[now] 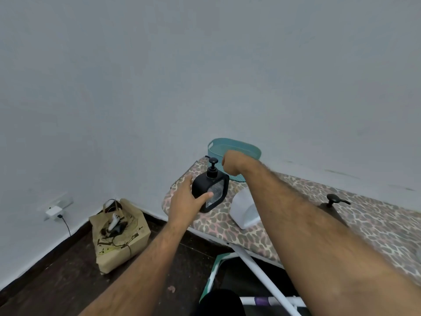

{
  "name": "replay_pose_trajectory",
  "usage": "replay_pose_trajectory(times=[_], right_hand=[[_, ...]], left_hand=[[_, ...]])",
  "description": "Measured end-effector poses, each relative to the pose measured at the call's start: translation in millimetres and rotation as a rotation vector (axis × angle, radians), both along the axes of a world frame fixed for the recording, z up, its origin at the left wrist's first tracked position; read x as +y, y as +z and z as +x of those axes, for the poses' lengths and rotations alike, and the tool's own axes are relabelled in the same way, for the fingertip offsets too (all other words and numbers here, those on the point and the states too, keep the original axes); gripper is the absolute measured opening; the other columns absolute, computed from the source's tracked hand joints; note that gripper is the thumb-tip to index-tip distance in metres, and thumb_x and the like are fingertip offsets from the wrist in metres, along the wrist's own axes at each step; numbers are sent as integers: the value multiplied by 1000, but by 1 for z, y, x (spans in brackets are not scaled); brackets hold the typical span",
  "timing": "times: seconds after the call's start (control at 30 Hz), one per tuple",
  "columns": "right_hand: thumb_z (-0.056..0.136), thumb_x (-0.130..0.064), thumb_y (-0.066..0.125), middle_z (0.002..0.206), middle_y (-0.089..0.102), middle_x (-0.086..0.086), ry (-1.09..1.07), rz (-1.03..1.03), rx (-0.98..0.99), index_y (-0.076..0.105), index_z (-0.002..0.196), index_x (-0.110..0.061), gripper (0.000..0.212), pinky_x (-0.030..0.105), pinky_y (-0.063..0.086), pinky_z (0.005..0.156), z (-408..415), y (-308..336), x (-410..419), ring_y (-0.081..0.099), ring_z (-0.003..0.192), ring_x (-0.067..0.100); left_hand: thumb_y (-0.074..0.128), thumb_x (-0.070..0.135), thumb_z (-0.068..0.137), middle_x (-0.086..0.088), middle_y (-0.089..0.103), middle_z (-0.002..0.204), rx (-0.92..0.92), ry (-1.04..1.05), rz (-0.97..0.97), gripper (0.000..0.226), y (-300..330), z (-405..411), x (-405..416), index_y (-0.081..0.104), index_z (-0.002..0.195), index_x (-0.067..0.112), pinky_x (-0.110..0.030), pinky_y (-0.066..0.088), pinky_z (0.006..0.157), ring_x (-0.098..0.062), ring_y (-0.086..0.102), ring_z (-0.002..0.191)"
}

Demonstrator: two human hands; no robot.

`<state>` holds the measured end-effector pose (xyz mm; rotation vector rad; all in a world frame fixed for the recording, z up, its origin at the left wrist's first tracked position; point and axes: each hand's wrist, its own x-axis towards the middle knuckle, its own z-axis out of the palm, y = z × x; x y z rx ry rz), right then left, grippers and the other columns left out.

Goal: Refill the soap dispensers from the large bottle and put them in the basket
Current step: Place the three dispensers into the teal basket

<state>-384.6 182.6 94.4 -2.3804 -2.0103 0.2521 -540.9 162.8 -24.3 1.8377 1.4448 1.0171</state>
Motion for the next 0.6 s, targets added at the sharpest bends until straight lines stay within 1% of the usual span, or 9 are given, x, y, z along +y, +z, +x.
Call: replay_pose_trajectory(times=[0.03,0.1,0.17,0.27,0.3,0.37,0.43,0.5,0.6], right_hand=[[91,2,47,86,61,10,0,-28,-4,58,77,-3,18,34,43,74,-1,-2,0,54,85,30],[90,2,51,72,54,9,-5,-94,3,49,65,-6,26,34,43,65,-4,-4,2,54,72,28],[91,2,51,67,56,9,-14,-140,39,53,67,-4,25,29,45,54,-3,-1,3,55,58,22],[93,3,50,78,61,8,6,-178,88,59,79,-2,17,23,46,45,2,6,9,57,55,14],[93,3,49,85,63,9,15,-175,107,61,87,-1,15,23,49,47,5,9,12,58,57,13],[95,2,47,100,65,10,14,-147,144,64,104,1,20,31,60,66,8,16,18,60,62,13],[95,0,46,109,67,10,13,-100,159,65,112,-1,25,40,60,82,13,28,27,63,69,15],[94,1,47,110,69,11,15,-40,181,66,111,-2,26,41,60,83,22,42,38,69,81,20],[93,3,43,108,70,12,5,64,237,66,112,-2,31,40,60,82,36,64,56,71,92,22]], left_hand=[[78,51,77,2,60,135,-17,-16,4,79,0,1,-1,46,142,18,-25,45,93,-13,58,114],[79,43,79,4,66,123,-55,-26,12,64,1,2,-1,54,134,20,-14,42,79,-5,57,96],[79,43,78,5,69,116,-86,-10,19,61,0,2,2,57,130,21,-15,45,77,-4,59,92],[79,43,78,9,68,109,-107,25,43,58,5,3,4,59,127,20,-24,52,81,-8,63,92],[80,41,78,10,66,105,-120,33,52,56,8,5,7,60,126,19,-22,51,80,-7,62,90],[80,40,77,9,66,105,-138,49,85,55,19,8,13,61,124,19,-16,47,75,-6,62,89],[81,44,76,8,69,108,-148,57,118,56,32,12,24,62,123,20,-18,49,76,-7,63,91],[81,48,74,10,70,106,-159,64,153,56,47,18,39,63,121,22,-25,53,79,-9,66,92],[82,48,72,15,66,100,-172,54,194,57,73,32,62,64,119,23,-19,49,76,-7,65,92]])
